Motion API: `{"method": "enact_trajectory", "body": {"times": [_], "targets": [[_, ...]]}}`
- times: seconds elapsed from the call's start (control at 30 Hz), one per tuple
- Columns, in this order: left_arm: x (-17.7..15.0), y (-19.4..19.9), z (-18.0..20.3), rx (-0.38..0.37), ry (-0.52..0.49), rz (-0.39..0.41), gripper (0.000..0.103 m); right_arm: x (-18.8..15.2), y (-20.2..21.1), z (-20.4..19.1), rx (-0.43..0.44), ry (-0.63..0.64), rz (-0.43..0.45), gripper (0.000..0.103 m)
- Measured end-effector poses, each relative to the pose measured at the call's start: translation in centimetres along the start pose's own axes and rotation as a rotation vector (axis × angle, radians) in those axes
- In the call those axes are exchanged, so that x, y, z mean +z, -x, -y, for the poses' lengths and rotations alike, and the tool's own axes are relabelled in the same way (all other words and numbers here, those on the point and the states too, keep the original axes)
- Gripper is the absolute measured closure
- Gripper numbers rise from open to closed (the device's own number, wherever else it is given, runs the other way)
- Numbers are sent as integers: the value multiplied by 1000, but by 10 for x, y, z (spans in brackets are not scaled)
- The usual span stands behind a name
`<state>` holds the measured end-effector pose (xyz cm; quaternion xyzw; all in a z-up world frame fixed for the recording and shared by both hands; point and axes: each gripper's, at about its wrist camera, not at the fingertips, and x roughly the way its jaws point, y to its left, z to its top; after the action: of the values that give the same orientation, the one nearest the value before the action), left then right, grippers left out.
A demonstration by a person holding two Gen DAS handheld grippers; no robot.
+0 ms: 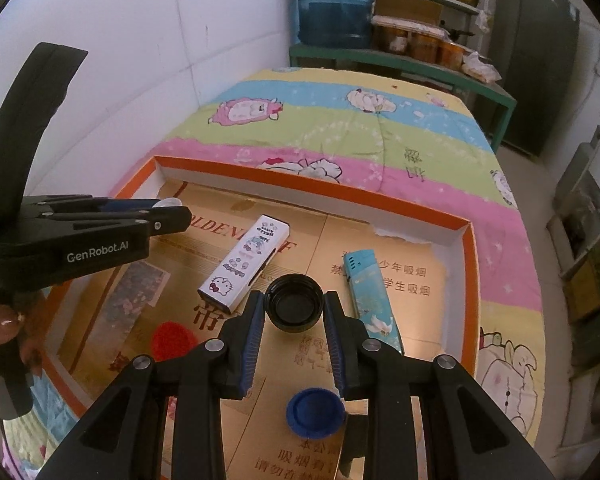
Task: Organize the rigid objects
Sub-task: 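Carry the white cap with the left gripper while the right carries the black cap over the tray, then open the left gripper releasing the white cap while the right releases the black cap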
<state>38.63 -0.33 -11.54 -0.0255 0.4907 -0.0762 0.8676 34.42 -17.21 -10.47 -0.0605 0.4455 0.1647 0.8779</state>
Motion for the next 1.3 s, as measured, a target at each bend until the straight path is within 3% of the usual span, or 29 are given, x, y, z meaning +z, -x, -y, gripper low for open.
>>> {"method": "enact_trajectory", "body": {"times": [0.67, 1.13, 1.2, 1.3], "targets": [[-1, -12, 5, 41, -22, 2, 72, 0, -19, 3, 5, -1, -38, 73], [-2, -7, 2, 7, -7, 16, 66, -1, -19, 1, 18, 2, -38, 72], [-2, -5, 3, 7, -11, 24, 66, -1, -19, 0, 19, 4, -37, 71], [-2, -3, 4, 6, -13, 29, 65, -2, -18, -1, 16, 5, -36, 55]]}}
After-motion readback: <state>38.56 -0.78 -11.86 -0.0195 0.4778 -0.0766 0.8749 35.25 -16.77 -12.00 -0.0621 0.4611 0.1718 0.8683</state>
